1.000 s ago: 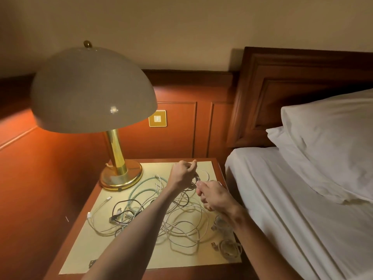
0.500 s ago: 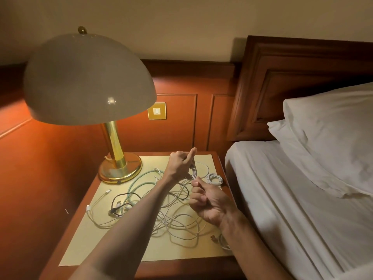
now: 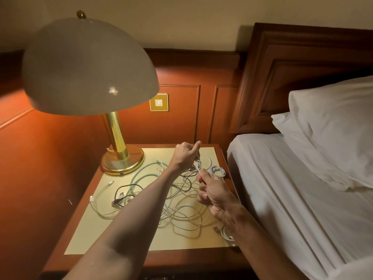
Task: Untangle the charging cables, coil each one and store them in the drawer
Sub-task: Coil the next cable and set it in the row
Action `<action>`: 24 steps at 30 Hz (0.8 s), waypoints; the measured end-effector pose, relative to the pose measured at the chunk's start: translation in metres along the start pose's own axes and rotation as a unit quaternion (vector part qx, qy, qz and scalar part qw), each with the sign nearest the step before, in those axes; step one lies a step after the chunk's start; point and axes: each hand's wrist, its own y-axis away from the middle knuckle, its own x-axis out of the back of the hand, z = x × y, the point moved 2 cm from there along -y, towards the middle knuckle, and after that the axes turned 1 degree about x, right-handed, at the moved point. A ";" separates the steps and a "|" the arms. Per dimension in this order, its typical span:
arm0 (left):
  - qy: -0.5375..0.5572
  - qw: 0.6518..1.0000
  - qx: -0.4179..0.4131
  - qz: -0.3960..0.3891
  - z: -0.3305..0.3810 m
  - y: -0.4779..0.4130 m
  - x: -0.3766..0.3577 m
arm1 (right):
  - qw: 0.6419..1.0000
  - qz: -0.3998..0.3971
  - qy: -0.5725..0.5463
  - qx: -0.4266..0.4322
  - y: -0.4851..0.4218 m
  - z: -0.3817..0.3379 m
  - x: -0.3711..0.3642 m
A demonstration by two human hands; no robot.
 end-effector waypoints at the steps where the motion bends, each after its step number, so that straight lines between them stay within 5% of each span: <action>1: -0.003 1.000 -0.001 0.000 0.000 0.000 0.000 | 1.000 -0.001 0.016 0.005 0.000 -0.001 0.001; 6: -0.014 0.998 0.036 -0.045 0.006 0.001 0.011 | 0.974 -0.017 0.218 0.065 -0.004 -0.016 0.026; 12: -0.017 0.989 0.103 -0.100 0.008 0.016 0.008 | 0.880 0.060 0.452 0.133 -0.023 -0.026 0.060; 16: -0.057 0.987 0.108 -0.106 0.013 0.018 -0.007 | 0.825 0.123 0.491 0.250 -0.031 -0.025 0.061; 21: -0.076 0.990 0.081 -0.086 0.025 0.004 -0.022 | 0.862 0.112 0.424 0.254 -0.046 -0.038 0.067; 24: -0.045 0.991 0.086 -0.096 0.033 -0.007 -0.035 | 0.852 0.168 0.418 0.267 -0.061 -0.050 0.084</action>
